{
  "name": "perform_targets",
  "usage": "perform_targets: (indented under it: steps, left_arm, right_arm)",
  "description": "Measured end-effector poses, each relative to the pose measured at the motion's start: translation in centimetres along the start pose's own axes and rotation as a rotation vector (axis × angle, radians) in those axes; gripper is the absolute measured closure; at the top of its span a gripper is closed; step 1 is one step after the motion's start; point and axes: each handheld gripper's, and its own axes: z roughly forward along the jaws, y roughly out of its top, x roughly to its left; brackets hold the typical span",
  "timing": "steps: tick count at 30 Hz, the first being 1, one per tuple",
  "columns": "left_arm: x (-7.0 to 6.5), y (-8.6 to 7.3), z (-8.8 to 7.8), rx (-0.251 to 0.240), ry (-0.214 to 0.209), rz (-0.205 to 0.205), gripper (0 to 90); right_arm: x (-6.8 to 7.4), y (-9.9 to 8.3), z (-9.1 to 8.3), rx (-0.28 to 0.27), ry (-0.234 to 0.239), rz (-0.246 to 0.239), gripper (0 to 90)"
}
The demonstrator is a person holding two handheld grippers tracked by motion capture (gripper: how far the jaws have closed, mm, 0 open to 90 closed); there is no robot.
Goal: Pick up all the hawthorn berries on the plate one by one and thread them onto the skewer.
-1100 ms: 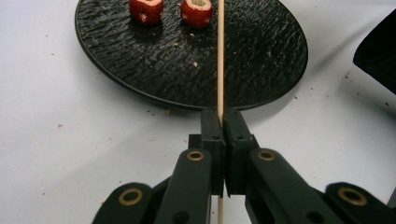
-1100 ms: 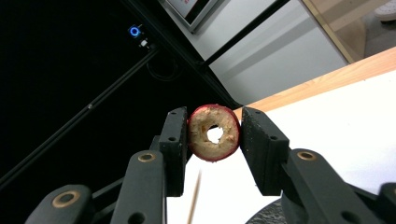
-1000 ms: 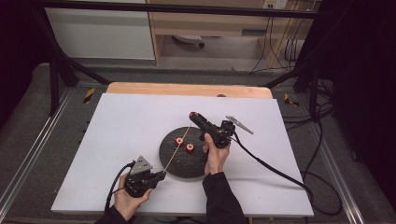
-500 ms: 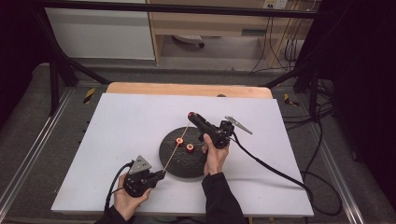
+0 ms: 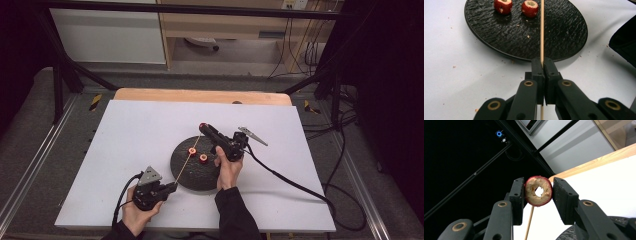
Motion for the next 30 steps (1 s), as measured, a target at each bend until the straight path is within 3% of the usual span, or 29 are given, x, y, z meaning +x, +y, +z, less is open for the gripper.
perform_targets:
  steps: [18,22,30]
  left_arm:
    - [-0.07,-0.01,0.24,0.011,-0.008,-0.014,88.5]
    - [0.01,-0.06,0.13,0.001,-0.013,-0.032,88.5]
    - [-0.36,-0.06,-0.03,-0.010,-0.006,-0.053,88.6]
  right_arm:
    - [0.15,-0.74,-0.21,0.037,0.016,-0.022,62.9]
    - [0.17,-0.88,-0.27,0.019,0.013,-0.049,63.0]
    - [0.12,-0.78,-0.16,-0.016,0.016,-0.049,63.2]
